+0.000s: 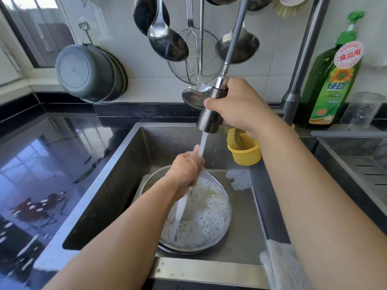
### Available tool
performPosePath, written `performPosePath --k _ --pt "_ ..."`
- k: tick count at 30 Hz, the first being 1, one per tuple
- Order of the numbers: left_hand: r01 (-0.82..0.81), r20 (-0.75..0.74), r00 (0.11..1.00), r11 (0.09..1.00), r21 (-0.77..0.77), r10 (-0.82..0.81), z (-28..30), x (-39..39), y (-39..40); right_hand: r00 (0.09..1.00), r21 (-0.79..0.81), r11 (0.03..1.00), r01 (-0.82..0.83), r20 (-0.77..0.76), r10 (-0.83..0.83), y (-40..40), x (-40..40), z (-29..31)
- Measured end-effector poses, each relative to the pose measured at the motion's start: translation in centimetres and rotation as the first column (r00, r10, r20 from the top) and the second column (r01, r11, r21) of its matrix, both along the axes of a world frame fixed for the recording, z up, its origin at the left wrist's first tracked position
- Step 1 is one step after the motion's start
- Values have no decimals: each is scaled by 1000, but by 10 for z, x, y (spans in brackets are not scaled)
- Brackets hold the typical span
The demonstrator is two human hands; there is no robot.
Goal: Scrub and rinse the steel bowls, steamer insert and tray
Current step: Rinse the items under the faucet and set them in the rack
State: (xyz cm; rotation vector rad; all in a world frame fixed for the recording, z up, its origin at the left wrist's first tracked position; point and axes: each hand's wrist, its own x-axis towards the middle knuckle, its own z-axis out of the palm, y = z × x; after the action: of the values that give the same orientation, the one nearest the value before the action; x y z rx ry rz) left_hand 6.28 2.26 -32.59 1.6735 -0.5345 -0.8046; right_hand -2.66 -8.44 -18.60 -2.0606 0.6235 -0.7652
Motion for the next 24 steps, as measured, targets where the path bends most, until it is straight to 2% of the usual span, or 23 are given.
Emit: performPosePath --k 2,4,7,15,20,24 --pt "-3 -151 989 999 -36 -2 1 0 2 1000 -13 1000 1 -2 -1 -1 -1 0" --pt "47 -267 960 988 -148 -86 -3 3 4 1000 -23 1000 -5 -11 5 -3 -3 0" --pt "112 -252 952 964 -240 -173 -6 6 6 999 -37 999 -8 -31 7 -7 -6 0" --pt "61 -157 983 979 -194 -92 -2 7 5 1000 -29 1000 -3 -17 3 -6 -2 -2" --pt "148 -219 957 972 -183 -188 -9 3 6 1000 -21 1000 3 15 -2 -6 0 -5" --pt "101 -264 952 973 -207 -155 -9 8 4 1000 -31 999 -7 -3 7 -9 -2 -4"
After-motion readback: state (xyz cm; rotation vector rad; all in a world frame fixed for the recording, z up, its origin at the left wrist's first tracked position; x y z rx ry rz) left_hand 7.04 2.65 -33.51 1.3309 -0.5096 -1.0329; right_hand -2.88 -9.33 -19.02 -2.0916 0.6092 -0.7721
